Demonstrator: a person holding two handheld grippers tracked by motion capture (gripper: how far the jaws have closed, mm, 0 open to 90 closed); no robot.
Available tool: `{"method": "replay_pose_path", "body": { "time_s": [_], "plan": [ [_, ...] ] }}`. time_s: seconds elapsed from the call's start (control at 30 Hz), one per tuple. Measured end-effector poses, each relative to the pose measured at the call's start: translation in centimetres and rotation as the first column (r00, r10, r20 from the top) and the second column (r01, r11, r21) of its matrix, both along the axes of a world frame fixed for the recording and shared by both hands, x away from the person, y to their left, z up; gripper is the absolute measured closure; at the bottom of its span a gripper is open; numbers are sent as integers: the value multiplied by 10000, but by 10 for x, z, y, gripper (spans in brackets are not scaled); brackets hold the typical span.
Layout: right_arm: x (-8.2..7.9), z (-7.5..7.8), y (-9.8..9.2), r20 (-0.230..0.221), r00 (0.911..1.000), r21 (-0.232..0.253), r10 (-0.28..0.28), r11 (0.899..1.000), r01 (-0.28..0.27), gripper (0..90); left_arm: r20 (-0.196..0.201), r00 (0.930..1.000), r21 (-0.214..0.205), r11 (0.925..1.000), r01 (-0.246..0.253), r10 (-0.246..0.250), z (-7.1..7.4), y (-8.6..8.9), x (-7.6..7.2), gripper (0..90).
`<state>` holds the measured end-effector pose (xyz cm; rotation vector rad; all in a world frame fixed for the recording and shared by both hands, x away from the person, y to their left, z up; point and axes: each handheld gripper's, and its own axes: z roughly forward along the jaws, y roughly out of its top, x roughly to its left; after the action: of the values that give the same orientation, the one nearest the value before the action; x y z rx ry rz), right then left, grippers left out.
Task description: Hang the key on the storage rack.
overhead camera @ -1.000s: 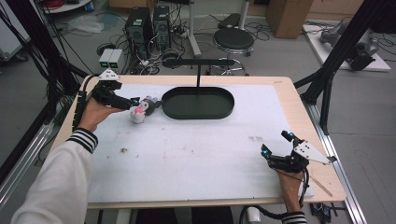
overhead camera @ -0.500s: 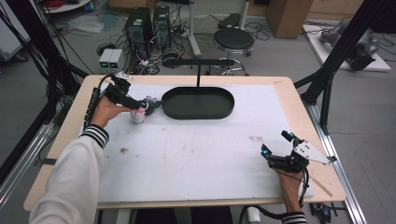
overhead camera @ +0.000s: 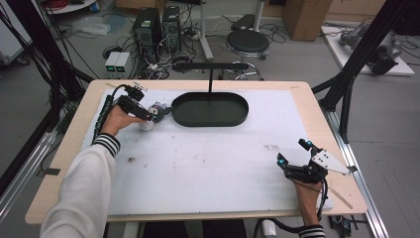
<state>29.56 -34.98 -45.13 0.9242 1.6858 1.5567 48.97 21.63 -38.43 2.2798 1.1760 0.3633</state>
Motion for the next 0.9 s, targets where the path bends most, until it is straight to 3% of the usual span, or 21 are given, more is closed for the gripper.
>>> {"method": "replay_pose_path", "body": {
  "time_s": [0.37, 0.73, 0.9],
  "plan": [
    [0, 0, 0, -12, 10000, 33, -11, 10000, 11, 4, -672, 9976, 827, 9965, -94, 150, -12, -8, 3, 29],
    [0, 0, -1, -18, 10000, 17, 2, 10000, -2, 4, -1084, 9936, 988, 9949, -200, 307, -18, -10, 4, 93],
    [0, 0, -1, -24, 10000, 30, -6, 10000, 6, 4, -1181, 9920, 1308, 9910, -290, 446, -19, -10, 5, 146]
  ]
}}
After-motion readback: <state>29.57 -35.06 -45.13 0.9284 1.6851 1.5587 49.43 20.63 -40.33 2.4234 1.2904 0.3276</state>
